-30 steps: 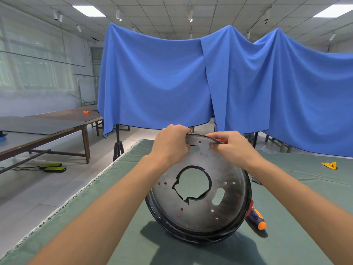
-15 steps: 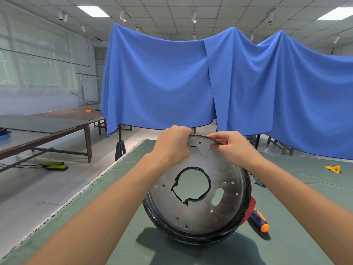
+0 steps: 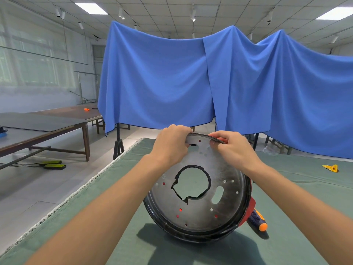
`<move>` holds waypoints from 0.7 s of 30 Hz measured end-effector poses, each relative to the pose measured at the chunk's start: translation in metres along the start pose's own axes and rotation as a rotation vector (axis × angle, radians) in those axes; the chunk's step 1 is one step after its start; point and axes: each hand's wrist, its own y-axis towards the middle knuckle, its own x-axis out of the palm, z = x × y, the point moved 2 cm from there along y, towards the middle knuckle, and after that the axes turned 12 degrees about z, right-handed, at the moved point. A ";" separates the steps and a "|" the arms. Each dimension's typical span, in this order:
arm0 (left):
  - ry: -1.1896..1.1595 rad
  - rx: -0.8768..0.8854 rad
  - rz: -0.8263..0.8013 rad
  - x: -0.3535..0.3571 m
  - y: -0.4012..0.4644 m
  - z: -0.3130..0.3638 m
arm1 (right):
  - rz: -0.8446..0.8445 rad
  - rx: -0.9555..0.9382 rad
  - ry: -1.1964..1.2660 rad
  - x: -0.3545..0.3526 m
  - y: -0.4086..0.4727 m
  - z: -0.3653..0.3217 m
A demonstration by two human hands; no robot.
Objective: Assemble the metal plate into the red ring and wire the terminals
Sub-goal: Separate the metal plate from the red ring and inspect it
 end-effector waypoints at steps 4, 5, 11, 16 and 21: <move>-0.014 0.003 0.015 0.001 -0.001 0.002 | 0.039 -0.032 -0.091 -0.001 0.000 0.000; -0.018 0.005 0.015 0.002 -0.001 0.002 | 0.047 -0.038 -0.132 -0.001 -0.001 -0.001; -0.046 0.016 0.026 0.005 -0.004 0.006 | 0.130 -0.065 -0.389 0.000 -0.003 -0.005; -0.050 0.031 0.042 0.006 -0.006 0.012 | 0.181 -0.098 -0.503 0.001 -0.005 -0.007; -0.029 0.041 0.055 0.010 -0.006 0.016 | 0.211 -0.063 -0.484 0.001 -0.006 -0.005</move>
